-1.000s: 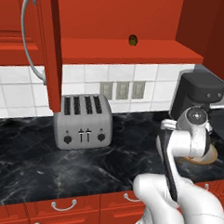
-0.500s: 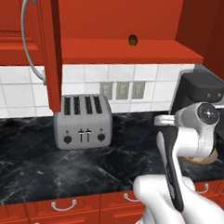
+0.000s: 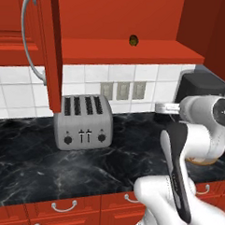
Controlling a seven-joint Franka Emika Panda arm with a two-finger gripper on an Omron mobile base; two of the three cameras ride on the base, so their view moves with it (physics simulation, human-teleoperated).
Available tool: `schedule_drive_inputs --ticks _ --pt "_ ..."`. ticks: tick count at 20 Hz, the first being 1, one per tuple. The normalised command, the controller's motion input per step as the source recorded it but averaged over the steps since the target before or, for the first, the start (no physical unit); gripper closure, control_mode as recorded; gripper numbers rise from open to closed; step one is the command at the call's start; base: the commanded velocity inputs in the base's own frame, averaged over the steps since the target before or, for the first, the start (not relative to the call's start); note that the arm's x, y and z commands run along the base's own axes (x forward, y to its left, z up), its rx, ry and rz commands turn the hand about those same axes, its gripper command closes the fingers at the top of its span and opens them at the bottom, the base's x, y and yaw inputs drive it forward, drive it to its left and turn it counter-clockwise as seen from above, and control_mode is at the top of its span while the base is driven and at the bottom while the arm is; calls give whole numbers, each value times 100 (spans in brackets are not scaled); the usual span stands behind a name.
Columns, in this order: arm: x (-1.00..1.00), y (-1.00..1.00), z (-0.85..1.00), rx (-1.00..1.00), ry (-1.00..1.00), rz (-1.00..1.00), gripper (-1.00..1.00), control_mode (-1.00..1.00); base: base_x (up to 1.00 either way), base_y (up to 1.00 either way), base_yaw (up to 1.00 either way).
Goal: Pick the sweet potatos from the cabinet and place them in one bowl. Pick the pear from the sink and place it in the other bowl.
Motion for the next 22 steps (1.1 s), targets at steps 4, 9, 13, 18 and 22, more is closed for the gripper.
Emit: schedule_drive_inputs --ticks 4,9,13,18,22 --pt "-37 35 78 -1 -18 3 -100 -100 0 0 0" --pt "-31 20 82 0 -1 0 -100 -100 0 0 0" --pt "-30 23 82 0 0 0 -100 -100 0 0 0" --pt "-12 24 52 -3 0 0 -100 -100 0 0 0" --pt "38 6 25 -12 5 0 -100 -100 0 0 0"
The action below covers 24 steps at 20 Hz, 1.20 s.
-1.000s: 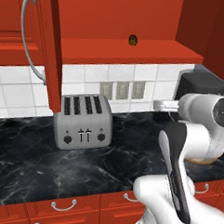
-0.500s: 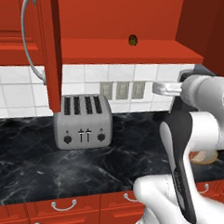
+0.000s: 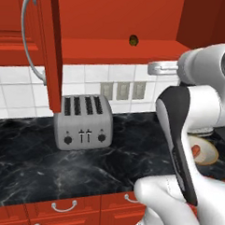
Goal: Pick the sweet potatos from the cabinet and place them in one bowl. Pick the pear from the sink and place it in the other bowl.
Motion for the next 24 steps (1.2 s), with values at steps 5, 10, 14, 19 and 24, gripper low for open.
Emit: schedule_drive_inputs --ticks 5,10,14,19,24 --pt "51 0 22 -6 7 0 -100 -100 0 0 0" --pt "62 0 -4 0 3 0 -100 -100 0 0 0" --pt "77 0 -19 0 0 0 -100 -100 0 0 0" --pt "81 0 -11 0 -4 0 -100 -100 0 0 0" --pt "95 0 -3 0 -2 0 -100 -100 0 0 0"
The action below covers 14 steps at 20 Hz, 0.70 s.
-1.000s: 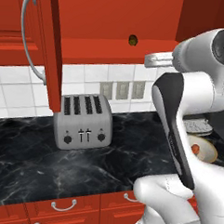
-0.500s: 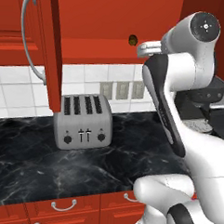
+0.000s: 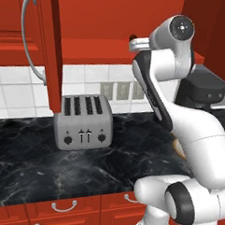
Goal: Pick the sweet potatos from the cabinet and place them in one bowl. Pick the pear from the sink and place it in the other bowl.
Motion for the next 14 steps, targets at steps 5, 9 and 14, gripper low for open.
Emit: schedule_drive_inputs --ticks 5,9,14 --pt "80 0 7 0 10 0 -100 -100 0 0 0" --pt "67 0 18 0 18 0 -100 -100 0 0 0" --pt "63 0 1 -1 7 0 -100 -100 0 0 0"
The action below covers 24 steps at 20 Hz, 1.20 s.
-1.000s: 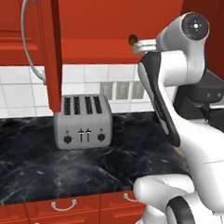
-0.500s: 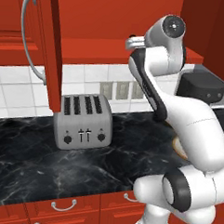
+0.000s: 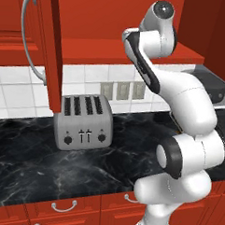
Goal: Pick the sweet potatos from the cabinet and place them in one bowl. Pick the pear from the sink and place it in the other bowl.
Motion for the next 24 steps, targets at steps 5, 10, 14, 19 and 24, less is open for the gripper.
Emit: schedule_drive_inputs --ticks 5,10,14,19,24 --pt "44 -2 -28 -1 -9 0 -100 -100 0 0 0" --pt "45 -5 -18 0 -2 0 -100 -100 0 0 0" --pt "46 -6 -9 0 0 0 -100 -100 0 0 0" --pt "47 -1 -4 0 0 1 -100 -100 0 0 0" --pt "43 0 -7 0 0 1 -100 -100 0 0 0"
